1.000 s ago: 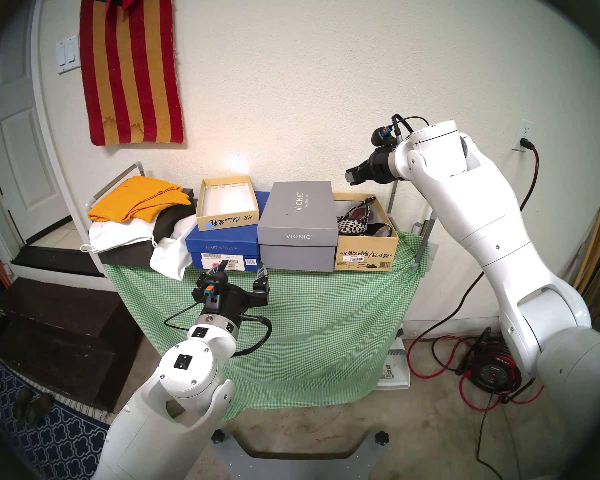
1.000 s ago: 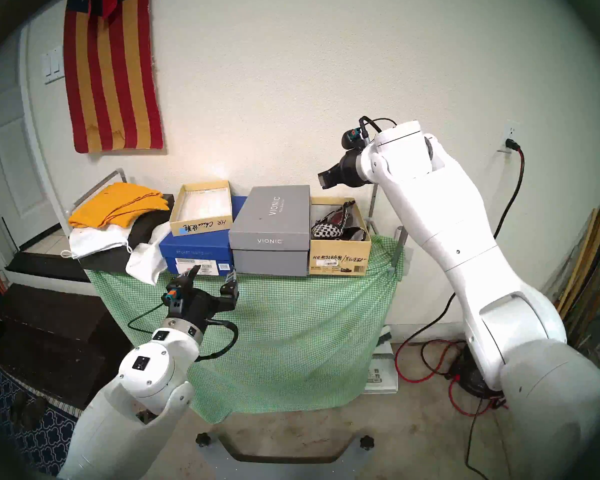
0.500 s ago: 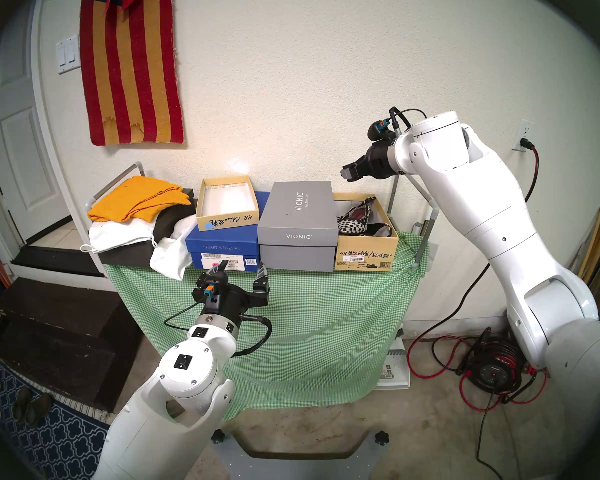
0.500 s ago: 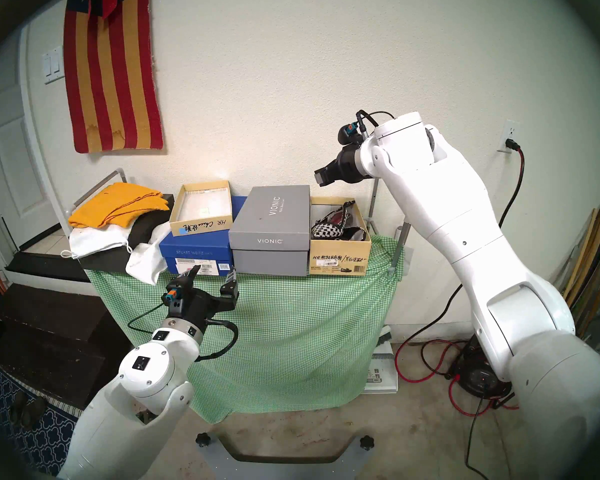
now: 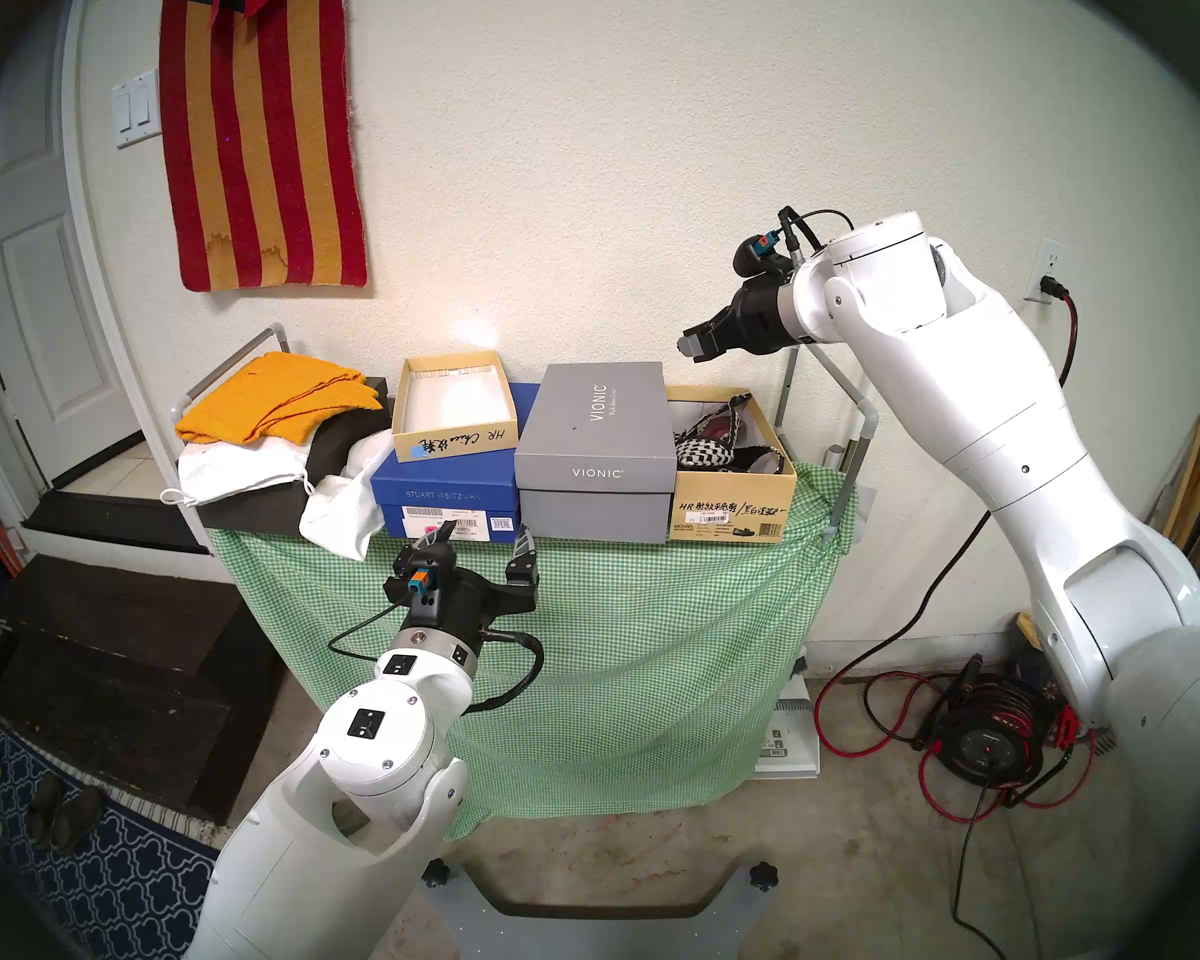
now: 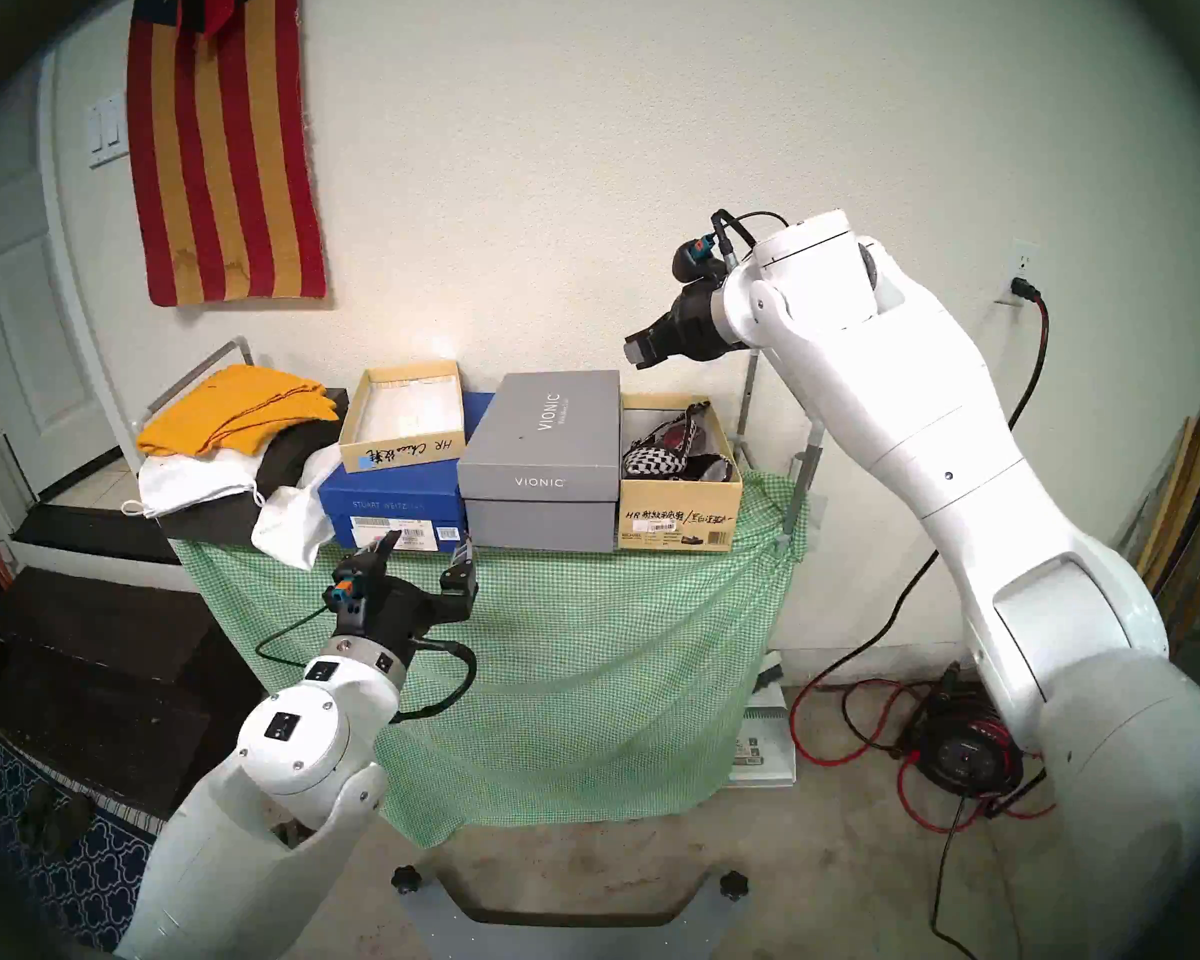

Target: Take shoe out of the box

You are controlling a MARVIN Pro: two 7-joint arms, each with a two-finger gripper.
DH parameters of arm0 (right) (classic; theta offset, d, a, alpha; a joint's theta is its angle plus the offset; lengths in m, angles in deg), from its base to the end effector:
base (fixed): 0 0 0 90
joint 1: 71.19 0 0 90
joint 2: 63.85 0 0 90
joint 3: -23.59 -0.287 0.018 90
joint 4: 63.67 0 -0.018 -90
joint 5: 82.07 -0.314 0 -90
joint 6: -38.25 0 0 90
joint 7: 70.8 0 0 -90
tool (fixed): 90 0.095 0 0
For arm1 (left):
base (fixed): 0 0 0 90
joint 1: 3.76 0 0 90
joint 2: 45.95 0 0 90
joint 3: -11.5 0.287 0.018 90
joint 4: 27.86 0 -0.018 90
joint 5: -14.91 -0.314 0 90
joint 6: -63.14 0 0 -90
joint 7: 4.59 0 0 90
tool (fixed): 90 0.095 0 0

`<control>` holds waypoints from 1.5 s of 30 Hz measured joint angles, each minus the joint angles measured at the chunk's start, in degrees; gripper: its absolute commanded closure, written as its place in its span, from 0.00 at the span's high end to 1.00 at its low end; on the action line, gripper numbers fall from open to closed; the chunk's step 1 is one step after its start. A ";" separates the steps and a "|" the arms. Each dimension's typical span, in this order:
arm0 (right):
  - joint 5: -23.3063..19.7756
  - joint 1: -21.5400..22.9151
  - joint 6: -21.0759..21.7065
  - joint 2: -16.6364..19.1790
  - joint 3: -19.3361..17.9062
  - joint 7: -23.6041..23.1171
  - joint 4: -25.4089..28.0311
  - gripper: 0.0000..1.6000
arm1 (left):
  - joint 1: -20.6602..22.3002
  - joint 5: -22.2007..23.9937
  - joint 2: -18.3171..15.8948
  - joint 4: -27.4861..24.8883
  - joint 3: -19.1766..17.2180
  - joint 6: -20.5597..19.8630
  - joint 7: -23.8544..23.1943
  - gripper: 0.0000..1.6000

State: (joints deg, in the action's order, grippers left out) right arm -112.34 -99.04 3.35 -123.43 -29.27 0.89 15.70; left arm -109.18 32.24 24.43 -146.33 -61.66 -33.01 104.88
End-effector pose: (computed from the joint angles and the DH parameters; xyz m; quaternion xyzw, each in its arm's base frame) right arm 0.5596 0.0207 -0.0097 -0.8050 -0.3005 -0.5095 0.0448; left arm 0.3277 -0.0390 -0.2447 0.7081 -0.0053 0.7041 0.0532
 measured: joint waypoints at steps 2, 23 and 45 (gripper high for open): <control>-0.23 0.31 0.00 -0.15 0.89 0.41 -1.13 1.00 | 0.00 0.00 0.00 0.00 0.00 0.00 0.00 1.00; -2.37 4.32 0.00 -2.86 5.81 3.63 -8.59 1.00 | 0.00 0.00 0.01 0.00 0.00 0.00 0.00 1.00; -7.08 -0.02 0.00 1.34 11.56 1.23 -6.61 1.00 | 0.00 0.00 0.01 0.00 0.00 0.00 0.00 1.00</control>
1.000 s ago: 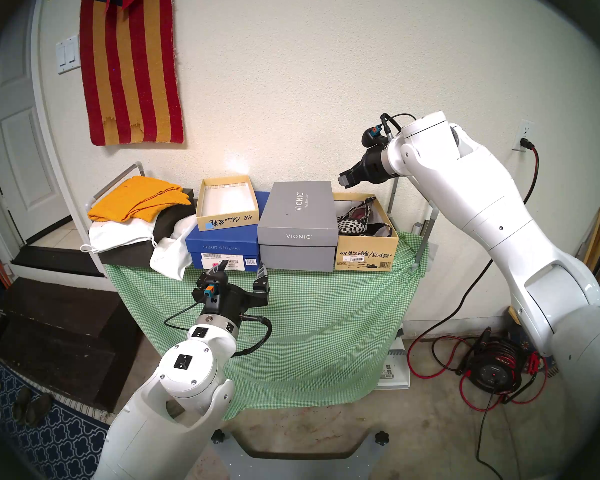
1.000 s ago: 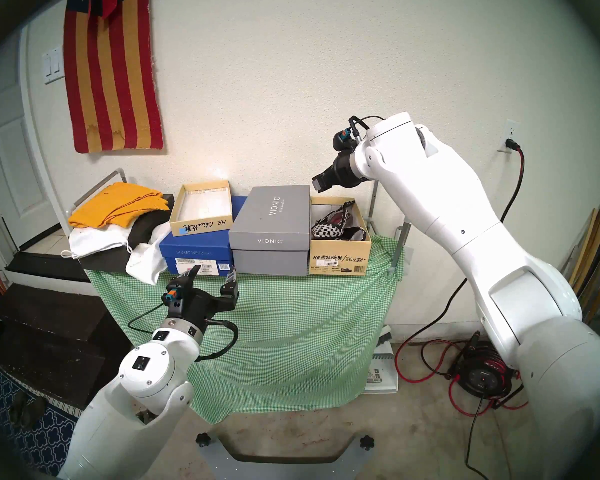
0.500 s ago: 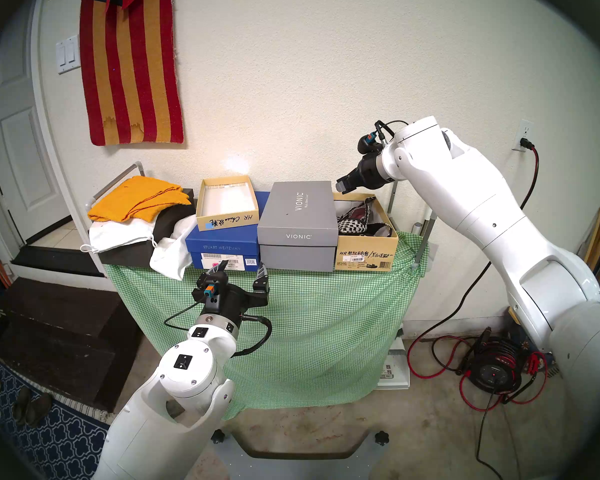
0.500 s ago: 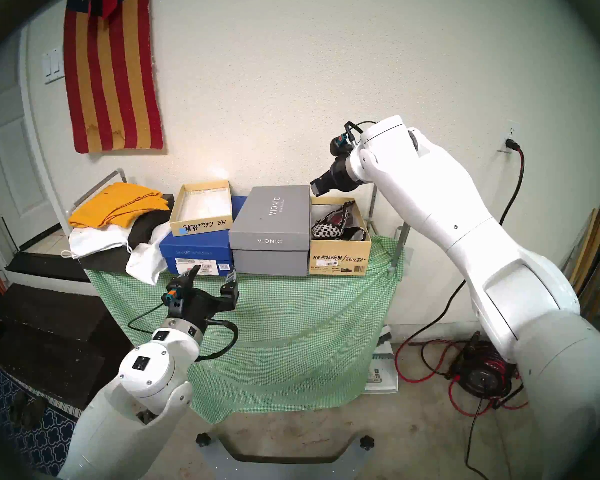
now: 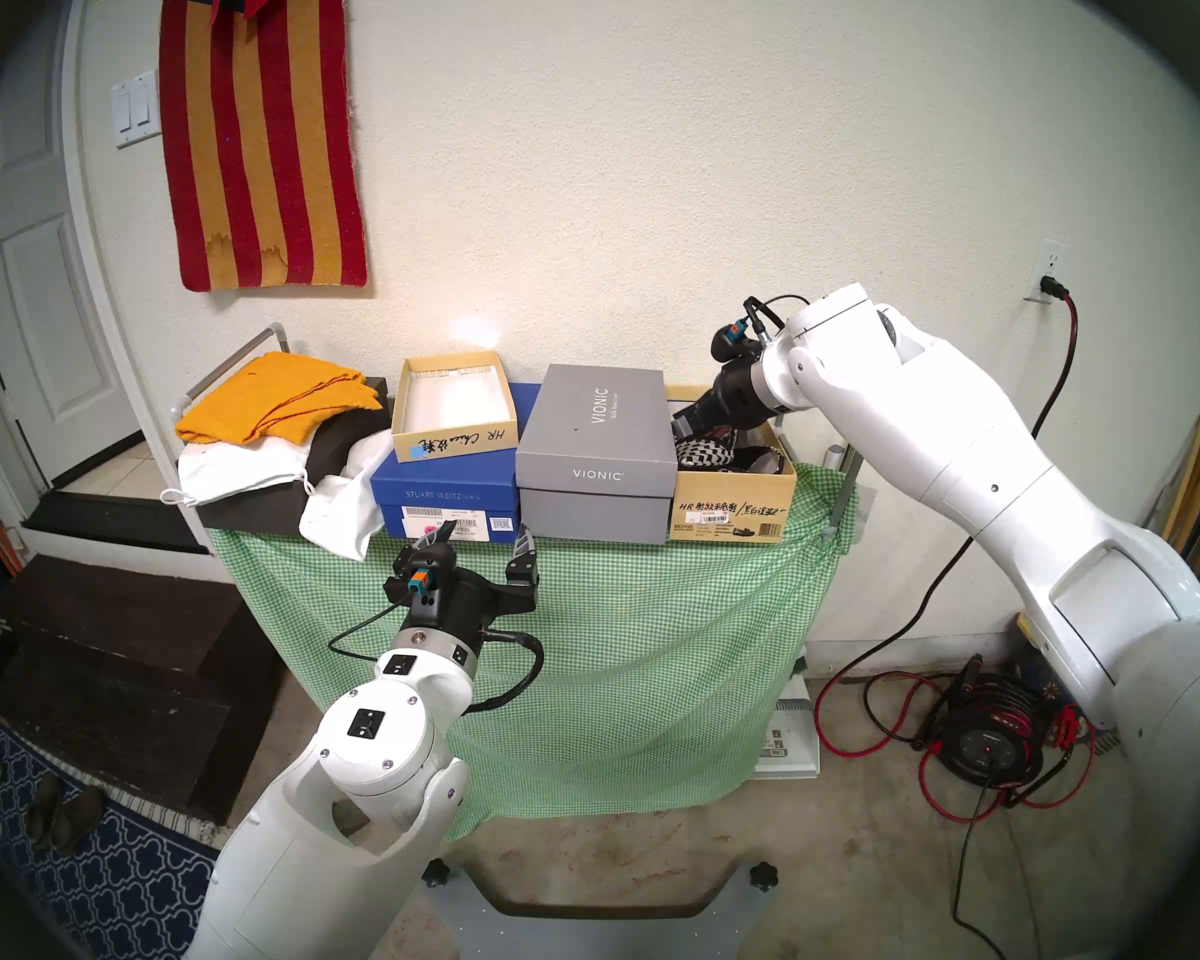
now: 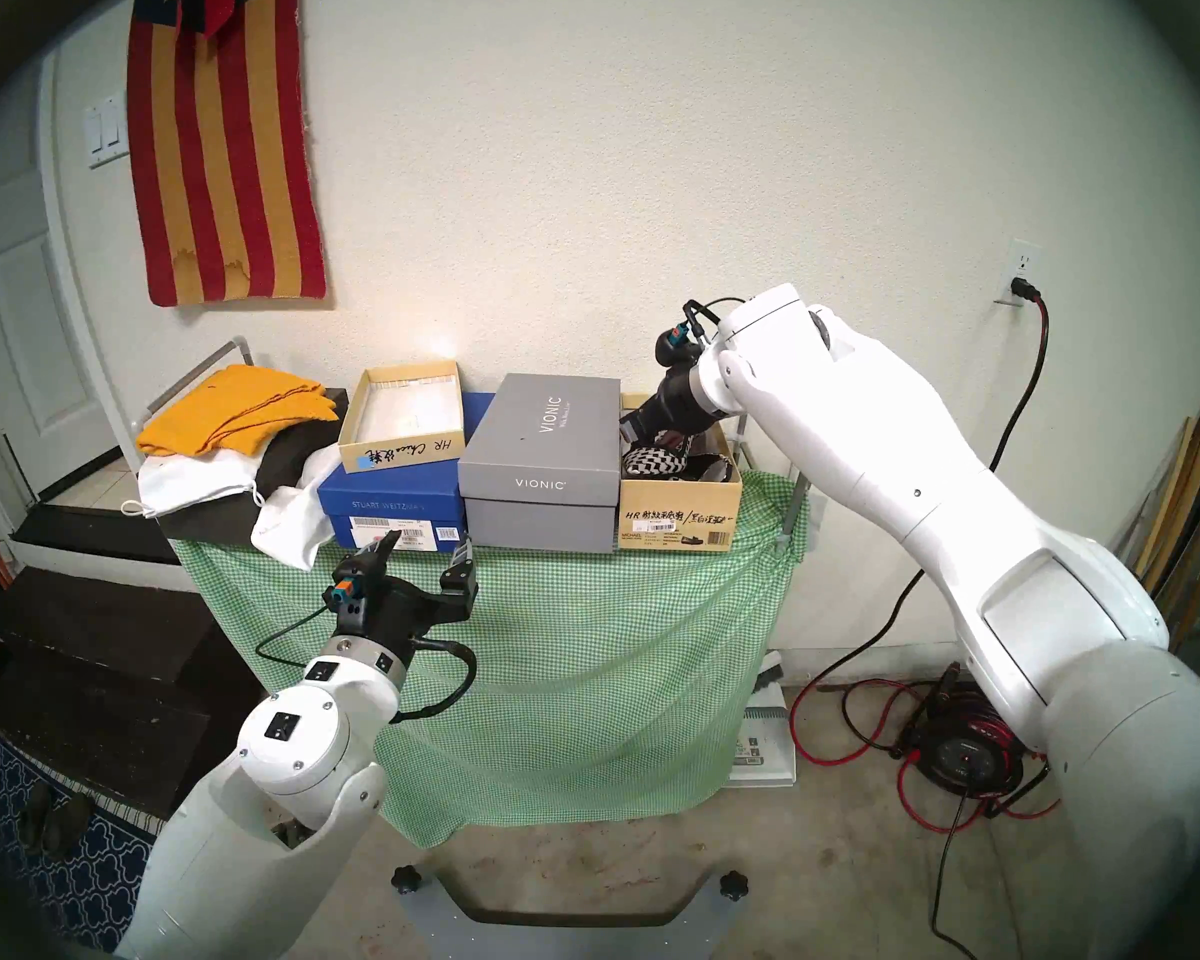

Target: Take shoe out of the box

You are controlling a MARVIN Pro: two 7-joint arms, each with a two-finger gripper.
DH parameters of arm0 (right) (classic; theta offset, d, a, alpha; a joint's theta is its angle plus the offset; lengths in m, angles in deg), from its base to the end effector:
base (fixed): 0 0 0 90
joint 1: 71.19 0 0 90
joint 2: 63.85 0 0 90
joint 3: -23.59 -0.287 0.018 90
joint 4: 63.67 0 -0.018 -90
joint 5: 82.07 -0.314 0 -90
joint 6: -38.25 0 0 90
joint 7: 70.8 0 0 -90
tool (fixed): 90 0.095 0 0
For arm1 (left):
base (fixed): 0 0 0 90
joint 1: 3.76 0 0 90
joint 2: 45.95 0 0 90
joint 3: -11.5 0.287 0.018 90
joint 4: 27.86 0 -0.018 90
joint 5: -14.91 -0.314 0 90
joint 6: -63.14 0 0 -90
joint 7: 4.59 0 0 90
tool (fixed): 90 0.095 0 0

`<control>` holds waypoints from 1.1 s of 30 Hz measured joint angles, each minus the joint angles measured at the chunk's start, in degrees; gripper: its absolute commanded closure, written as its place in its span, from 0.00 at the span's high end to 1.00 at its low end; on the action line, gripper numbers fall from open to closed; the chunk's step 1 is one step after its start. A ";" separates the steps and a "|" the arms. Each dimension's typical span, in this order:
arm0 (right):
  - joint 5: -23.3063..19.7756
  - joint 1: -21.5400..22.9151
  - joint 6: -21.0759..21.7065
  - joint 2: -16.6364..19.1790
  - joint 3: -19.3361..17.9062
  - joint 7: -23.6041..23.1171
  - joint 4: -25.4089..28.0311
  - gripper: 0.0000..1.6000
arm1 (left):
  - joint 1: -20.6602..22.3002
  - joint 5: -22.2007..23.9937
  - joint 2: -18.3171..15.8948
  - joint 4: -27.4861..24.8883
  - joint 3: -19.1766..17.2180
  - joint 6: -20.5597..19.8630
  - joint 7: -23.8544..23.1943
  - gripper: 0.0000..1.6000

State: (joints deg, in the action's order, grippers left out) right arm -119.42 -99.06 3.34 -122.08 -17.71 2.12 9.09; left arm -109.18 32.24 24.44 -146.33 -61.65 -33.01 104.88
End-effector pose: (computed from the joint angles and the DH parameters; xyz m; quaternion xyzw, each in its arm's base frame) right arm 0.5677 0.0226 -0.0964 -0.8575 -0.3107 -0.4070 0.0497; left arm 0.3277 -0.0391 -0.2447 0.7081 -0.0053 0.7041 0.0534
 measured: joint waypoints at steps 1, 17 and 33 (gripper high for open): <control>-0.37 -0.31 0.00 0.71 0.33 -0.24 0.54 1.00 | 0.00 0.00 0.00 0.00 0.00 0.00 0.00 1.00; -3.65 -1.37 -0.02 5.97 2.90 -2.37 6.70 0.00 | 0.00 0.00 0.01 0.00 0.00 0.00 0.00 1.00; -7.07 -1.57 -0.06 10.82 5.43 -3.26 12.29 0.00 | 0.00 0.00 0.01 0.00 0.00 0.00 0.00 1.00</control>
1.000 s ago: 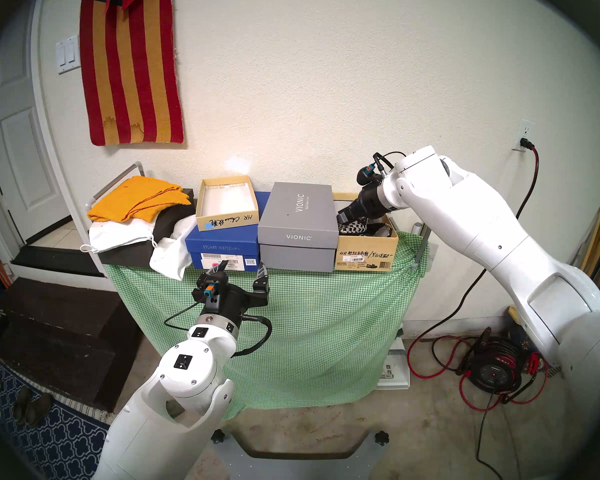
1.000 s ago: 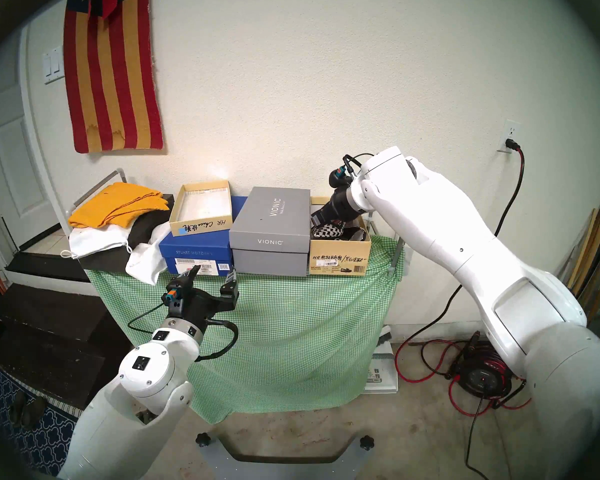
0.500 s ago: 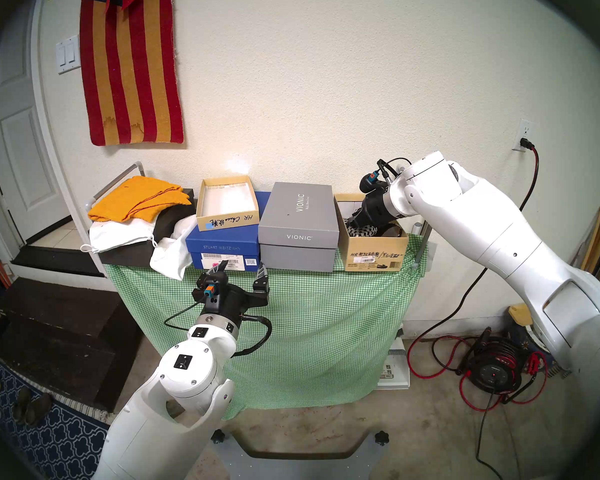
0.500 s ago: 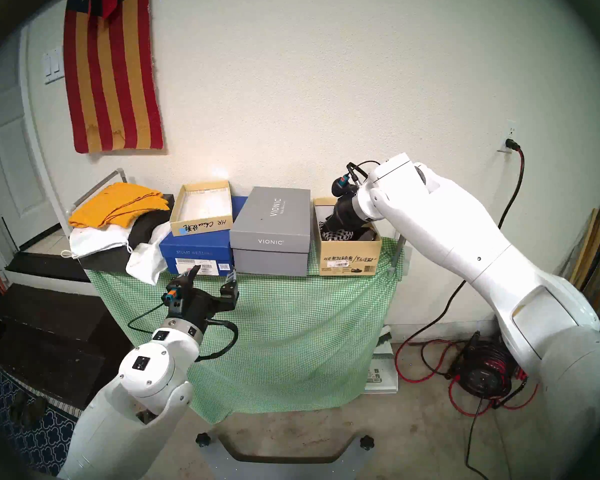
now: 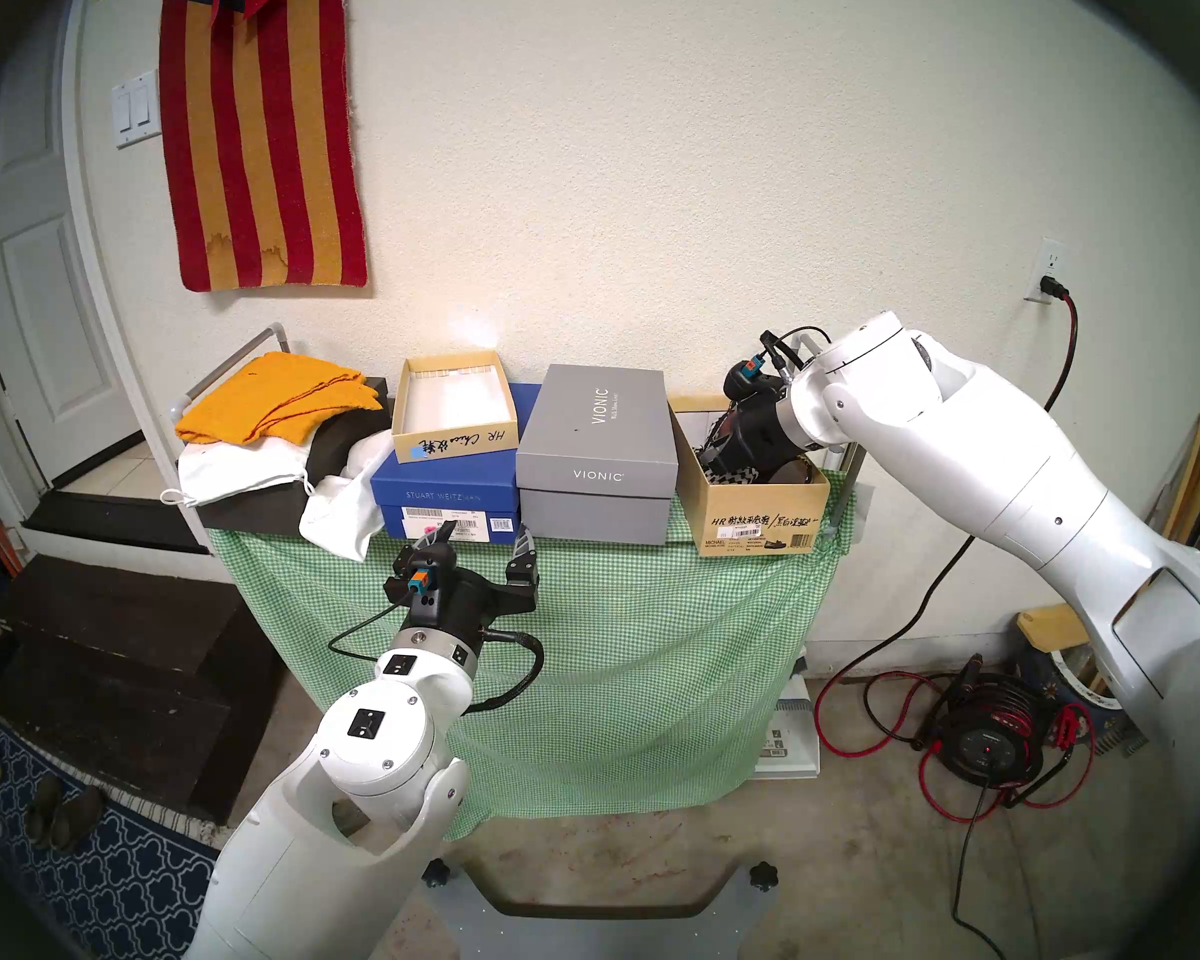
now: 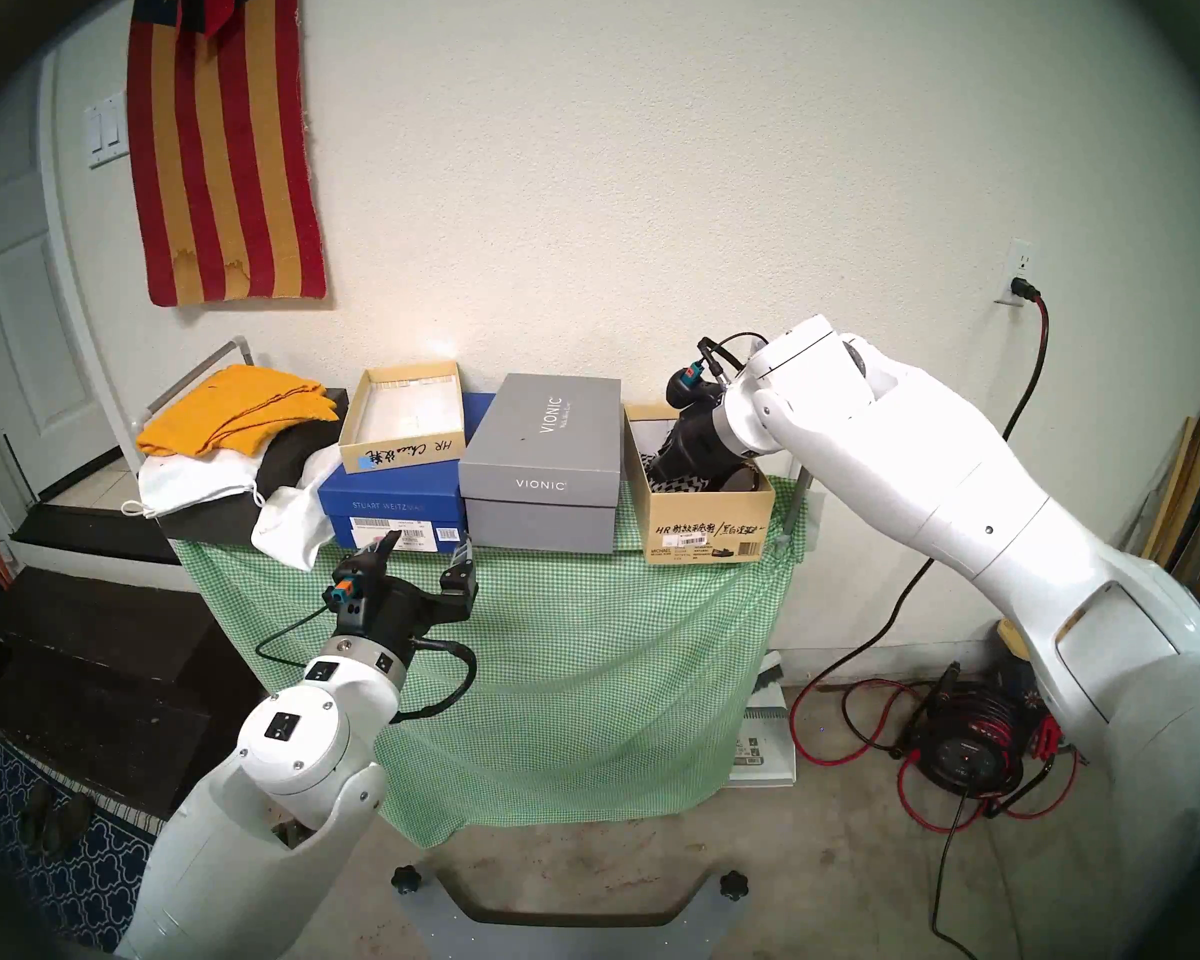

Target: Take shoe out of the box

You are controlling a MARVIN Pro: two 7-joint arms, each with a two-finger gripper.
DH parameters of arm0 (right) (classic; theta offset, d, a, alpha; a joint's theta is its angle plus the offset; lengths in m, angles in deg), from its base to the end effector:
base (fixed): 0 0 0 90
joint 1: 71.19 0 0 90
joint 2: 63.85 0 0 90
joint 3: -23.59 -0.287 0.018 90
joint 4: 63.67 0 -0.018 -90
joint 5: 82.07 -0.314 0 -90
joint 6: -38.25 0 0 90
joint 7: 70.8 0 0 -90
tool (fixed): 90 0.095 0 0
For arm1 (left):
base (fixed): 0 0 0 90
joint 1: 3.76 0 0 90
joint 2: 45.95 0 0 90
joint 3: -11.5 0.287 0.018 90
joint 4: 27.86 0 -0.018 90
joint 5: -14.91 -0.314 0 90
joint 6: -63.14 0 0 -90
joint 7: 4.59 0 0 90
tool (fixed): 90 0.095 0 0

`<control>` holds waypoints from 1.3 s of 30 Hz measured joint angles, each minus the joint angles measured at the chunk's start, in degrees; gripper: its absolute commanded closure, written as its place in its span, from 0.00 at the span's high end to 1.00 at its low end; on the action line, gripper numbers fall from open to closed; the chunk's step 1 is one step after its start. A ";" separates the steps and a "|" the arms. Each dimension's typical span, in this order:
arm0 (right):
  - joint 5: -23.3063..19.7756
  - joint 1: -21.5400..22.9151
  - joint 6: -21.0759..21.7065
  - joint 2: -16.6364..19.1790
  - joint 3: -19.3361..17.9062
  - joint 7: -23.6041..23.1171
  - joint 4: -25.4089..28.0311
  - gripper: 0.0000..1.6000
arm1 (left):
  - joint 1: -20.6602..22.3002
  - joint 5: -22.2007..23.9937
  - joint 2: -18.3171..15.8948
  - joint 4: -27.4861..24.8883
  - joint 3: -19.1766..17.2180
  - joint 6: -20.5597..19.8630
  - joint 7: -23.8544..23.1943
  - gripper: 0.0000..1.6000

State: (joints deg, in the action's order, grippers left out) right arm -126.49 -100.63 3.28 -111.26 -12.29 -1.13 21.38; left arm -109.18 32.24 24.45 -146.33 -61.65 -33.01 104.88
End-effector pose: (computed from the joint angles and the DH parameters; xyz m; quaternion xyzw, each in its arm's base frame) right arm 0.5194 0.0102 -0.1085 -0.8499 -0.3657 -0.3711 0.0788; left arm 0.3277 -0.0391 -0.2447 0.7081 -0.0052 0.7041 0.0534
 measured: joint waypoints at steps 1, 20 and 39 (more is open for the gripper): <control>-0.21 0.00 0.00 0.23 0.06 0.03 0.36 0.00 | 0.00 0.00 0.00 0.00 0.00 0.00 0.00 1.00; -4.75 -0.36 0.06 3.94 0.86 7.07 9.26 0.00 | 0.00 0.00 0.00 0.00 0.00 0.00 0.00 1.00; -11.84 -0.06 0.07 7.41 -0.22 17.00 13.07 1.00 | 0.00 0.00 0.00 0.00 0.00 0.00 0.00 1.00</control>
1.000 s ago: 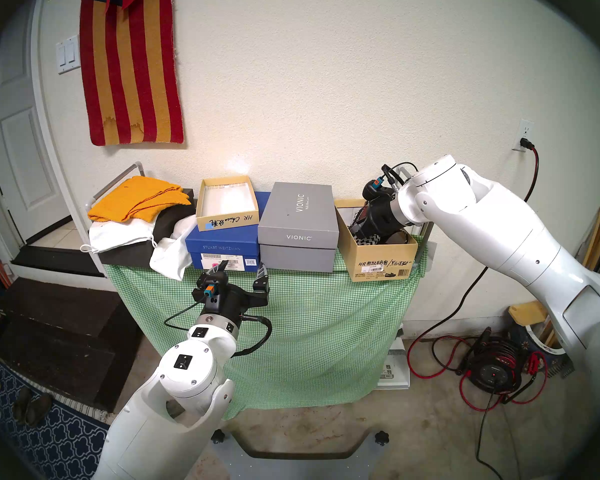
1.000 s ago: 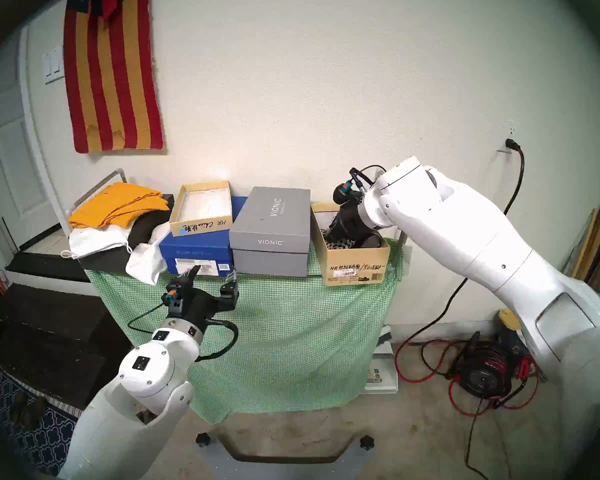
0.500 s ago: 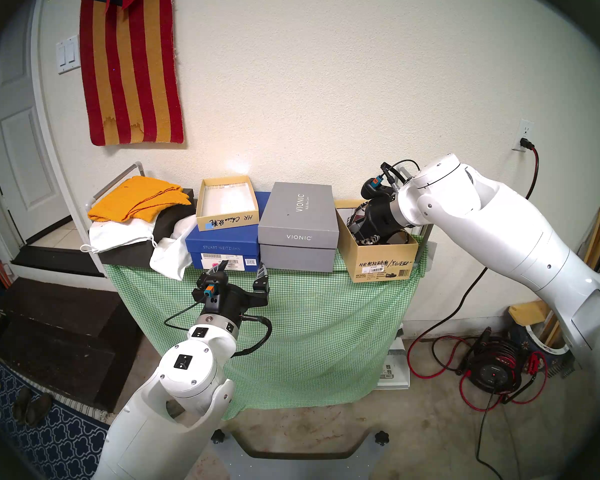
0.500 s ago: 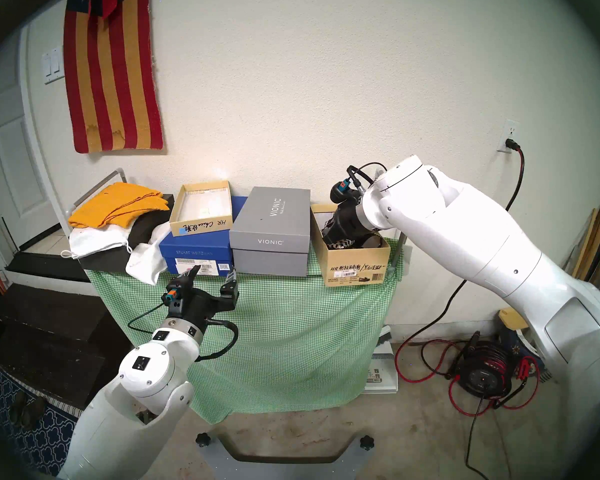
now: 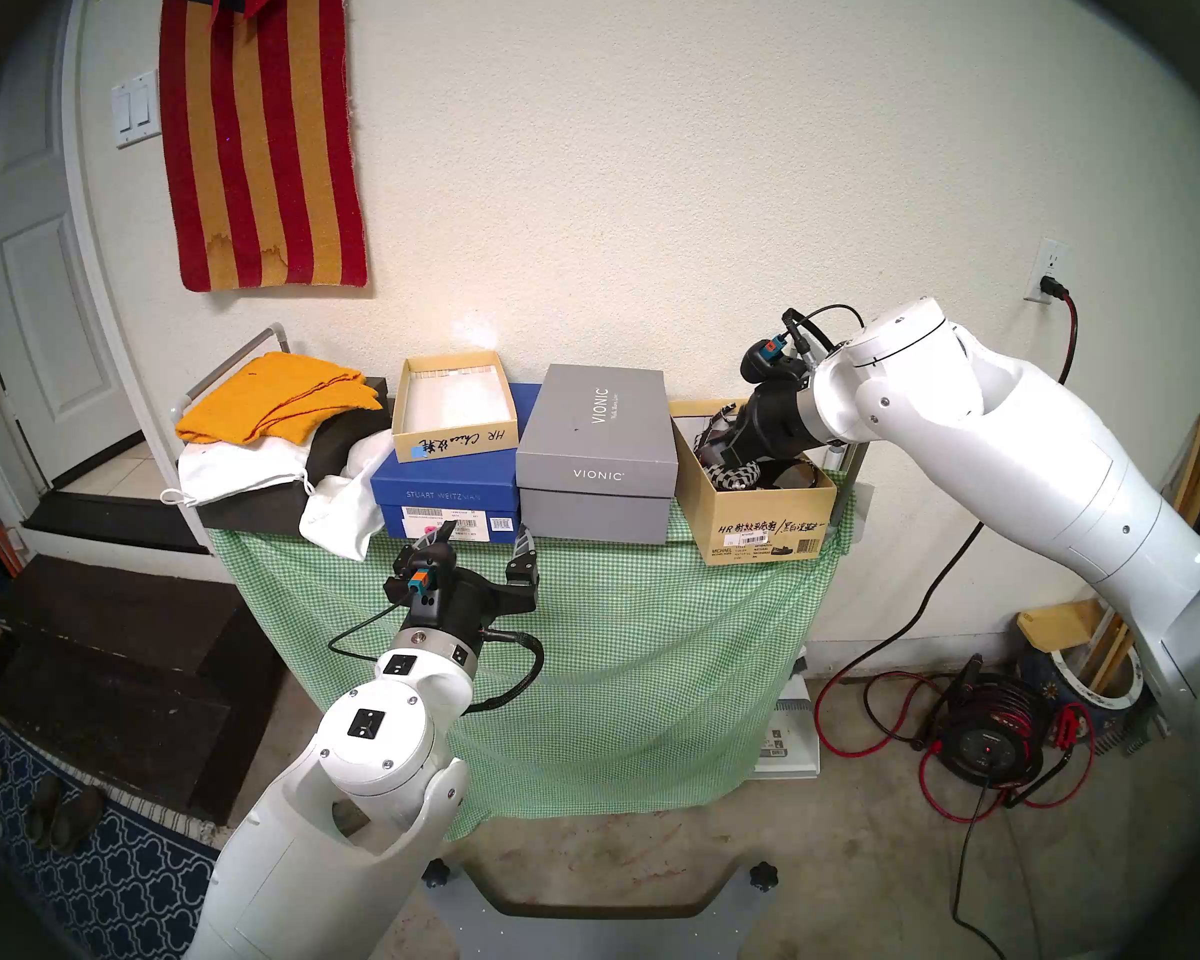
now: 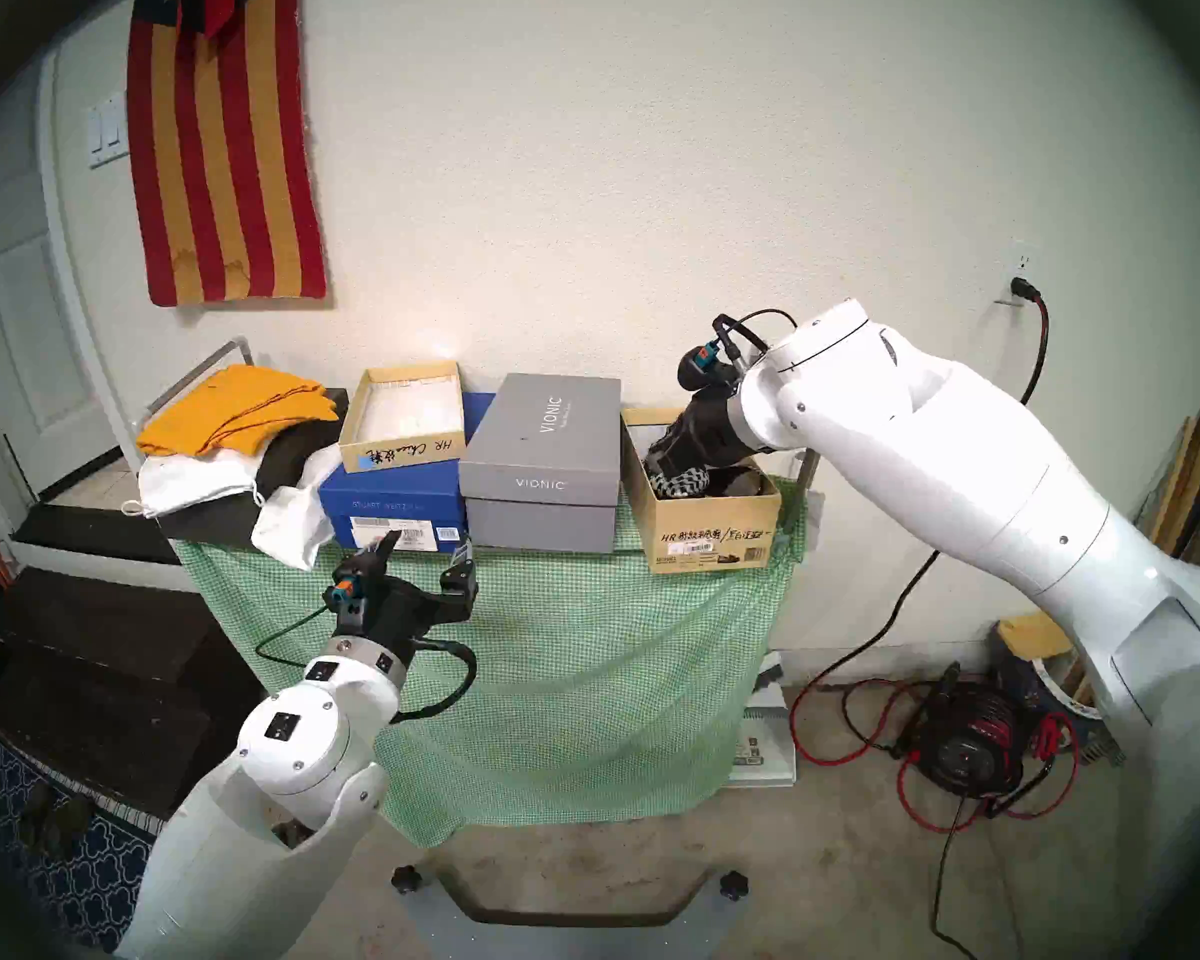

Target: Take shoe out of the box

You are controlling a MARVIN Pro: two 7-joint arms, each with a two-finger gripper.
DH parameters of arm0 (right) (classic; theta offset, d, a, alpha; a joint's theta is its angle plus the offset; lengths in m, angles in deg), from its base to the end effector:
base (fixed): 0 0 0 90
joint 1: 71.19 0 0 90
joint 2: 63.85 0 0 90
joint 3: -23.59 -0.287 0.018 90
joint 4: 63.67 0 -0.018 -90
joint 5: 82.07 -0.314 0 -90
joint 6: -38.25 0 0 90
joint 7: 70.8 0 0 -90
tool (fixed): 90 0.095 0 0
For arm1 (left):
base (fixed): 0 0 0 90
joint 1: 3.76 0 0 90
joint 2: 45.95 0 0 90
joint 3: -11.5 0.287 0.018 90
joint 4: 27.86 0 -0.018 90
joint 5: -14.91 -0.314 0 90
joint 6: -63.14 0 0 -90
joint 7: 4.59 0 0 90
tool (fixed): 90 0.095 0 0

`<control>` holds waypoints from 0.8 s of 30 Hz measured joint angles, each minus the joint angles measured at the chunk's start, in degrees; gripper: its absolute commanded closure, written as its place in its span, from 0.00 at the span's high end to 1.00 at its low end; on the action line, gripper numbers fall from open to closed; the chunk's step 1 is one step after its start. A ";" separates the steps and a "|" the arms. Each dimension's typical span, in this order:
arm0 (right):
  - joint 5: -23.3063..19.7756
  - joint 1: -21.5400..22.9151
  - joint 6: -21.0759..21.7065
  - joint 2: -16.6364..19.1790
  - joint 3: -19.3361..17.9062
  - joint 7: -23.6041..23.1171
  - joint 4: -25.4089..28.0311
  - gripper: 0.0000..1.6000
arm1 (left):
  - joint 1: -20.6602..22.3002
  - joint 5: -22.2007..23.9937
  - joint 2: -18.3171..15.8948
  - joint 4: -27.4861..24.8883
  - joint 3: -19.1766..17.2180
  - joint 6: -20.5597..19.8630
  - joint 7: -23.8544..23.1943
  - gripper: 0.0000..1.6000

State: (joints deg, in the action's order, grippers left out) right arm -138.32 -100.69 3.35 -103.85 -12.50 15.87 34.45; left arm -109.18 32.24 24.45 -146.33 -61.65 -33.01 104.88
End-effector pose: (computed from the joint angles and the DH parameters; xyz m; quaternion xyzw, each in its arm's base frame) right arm 0.4862 0.0056 -0.0736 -0.8353 -0.3442 -0.4276 0.0315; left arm 0.3277 -0.0391 -0.2447 0.7081 -0.0052 0.7041 0.0534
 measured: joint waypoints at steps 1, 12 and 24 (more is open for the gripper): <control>-0.45 0.14 0.00 0.12 -0.13 0.49 -0.16 1.00 | 0.00 0.00 0.00 0.00 0.00 0.00 0.00 1.00; -5.38 2.56 0.00 0.01 -1.43 4.85 -3.84 1.00 | 0.00 0.00 0.00 0.00 0.00 0.00 0.00 1.00; -11.95 4.08 0.00 -3.65 0.57 8.44 -12.96 1.00 | 0.00 0.00 0.00 0.00 0.00 0.00 0.00 1.00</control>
State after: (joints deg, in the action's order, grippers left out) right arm -150.28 -96.61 3.35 -107.50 -11.93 24.30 21.49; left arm -109.18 32.24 24.45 -146.33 -61.65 -33.01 104.88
